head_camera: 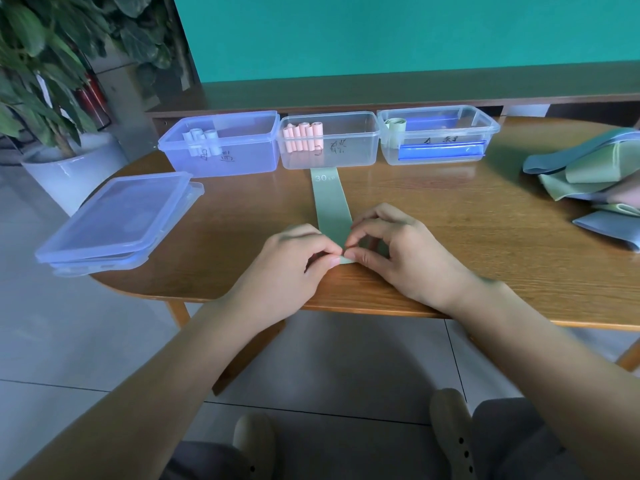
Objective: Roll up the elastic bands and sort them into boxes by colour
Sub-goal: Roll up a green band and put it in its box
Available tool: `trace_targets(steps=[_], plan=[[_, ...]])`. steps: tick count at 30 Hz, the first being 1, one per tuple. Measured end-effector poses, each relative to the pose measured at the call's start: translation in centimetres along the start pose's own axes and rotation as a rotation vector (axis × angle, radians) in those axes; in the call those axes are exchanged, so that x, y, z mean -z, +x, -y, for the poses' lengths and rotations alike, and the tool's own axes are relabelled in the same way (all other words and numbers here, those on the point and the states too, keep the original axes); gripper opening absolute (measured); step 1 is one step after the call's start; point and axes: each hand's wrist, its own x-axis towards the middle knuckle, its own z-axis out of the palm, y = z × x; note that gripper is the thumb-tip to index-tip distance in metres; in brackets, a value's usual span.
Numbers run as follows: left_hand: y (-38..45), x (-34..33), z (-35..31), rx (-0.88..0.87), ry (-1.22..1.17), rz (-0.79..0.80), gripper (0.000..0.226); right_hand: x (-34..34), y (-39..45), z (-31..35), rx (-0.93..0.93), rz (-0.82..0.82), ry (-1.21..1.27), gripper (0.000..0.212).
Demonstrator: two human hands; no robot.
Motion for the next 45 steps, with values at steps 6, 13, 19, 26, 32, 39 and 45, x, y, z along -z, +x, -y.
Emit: trace_targets(steps=[6, 13, 19, 26, 32, 39, 45], plan=[[0.2, -0.3, 0.6, 0.014, 0.049, 0.001, 0.02, 0.2, 0.2, -0.6, 0.017, 0.032, 0.008, 0.014], [0.0, 0.3, 0.1, 0.073, 0.014, -0.031, 0.02, 0.1, 0.6, -0.9, 0.036, 0.016, -0.046, 0.013], [0.4, 0.2, 0.3, 0.087, -0.006, -0.038, 0.009, 0.3, 0.8, -0.8, 0.016, 0.031, -0.079, 0.015], [0.9, 0.1, 0.6, 0.095, 0.007, -0.019, 0.012, -0.1, 0.8, -0.7, -0.053, -0.017, 0.062, 0.009], [1.1, 0.1, 0.8, 0.106, 0.019, -0.034, 0.024, -0.3, 1.5, -1.5, -0.033, 0.003, -0.014, 0.014], [1.5, -0.1, 1.0, 0.076, -0.046, -0.061, 0.013, 0.1, 2.1, -1.6, -0.036, 0.038, -0.049, 0.016], [2.1, -0.5, 1.6, 0.103, -0.043, -0.043, 0.013, -0.3, 1.8, -1.4, -0.038, -0.033, -0.046, 0.014]])
